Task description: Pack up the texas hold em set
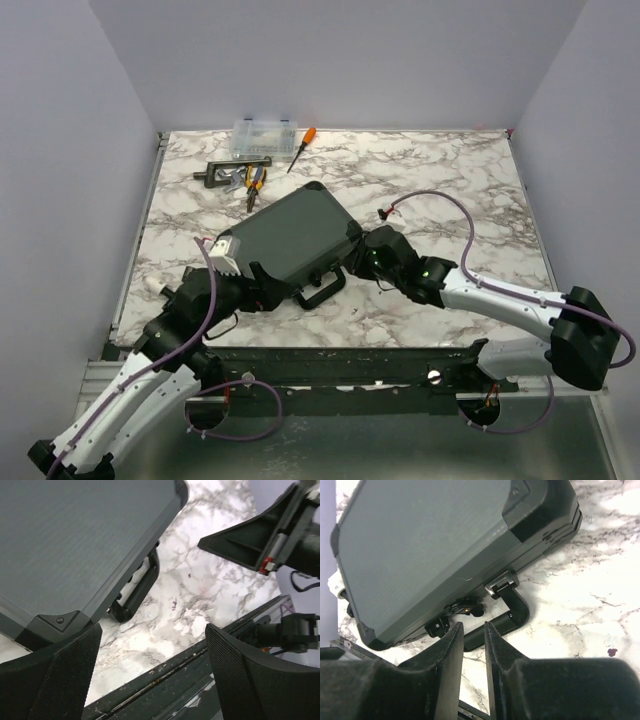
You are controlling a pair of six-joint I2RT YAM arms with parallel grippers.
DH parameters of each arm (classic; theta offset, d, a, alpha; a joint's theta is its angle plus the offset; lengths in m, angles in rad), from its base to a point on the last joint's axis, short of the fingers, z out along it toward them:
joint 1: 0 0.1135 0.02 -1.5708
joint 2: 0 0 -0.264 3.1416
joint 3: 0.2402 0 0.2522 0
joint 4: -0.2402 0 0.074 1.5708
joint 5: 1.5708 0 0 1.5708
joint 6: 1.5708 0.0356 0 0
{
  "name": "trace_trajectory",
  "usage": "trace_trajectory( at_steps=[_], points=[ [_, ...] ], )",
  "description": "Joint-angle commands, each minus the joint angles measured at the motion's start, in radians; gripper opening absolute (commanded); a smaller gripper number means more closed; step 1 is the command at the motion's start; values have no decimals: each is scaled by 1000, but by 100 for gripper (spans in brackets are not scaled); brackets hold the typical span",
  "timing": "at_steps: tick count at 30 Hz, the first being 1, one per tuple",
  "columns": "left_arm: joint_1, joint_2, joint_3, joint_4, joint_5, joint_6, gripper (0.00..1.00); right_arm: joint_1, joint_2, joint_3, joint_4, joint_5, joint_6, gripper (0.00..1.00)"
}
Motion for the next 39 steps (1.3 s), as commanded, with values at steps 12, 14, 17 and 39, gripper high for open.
trace_trajectory(
  at_steps=[12, 14, 17, 39],
  points=[
    [4, -253, 291, -242, -276, 329, 93, 0, -200, 103, -52, 52, -244, 65],
    [5, -276, 299, -242, -296, 364, 93, -1, -220, 112, -50, 49, -269, 73],
    [4, -306, 291, -242, -331, 386, 93, -1, -244, 128, -50, 41, -311, 82],
    [4, -400, 247, -238, -392, 367, 99, -1, -643, 232, -160, 265, -473, 100]
  ],
)
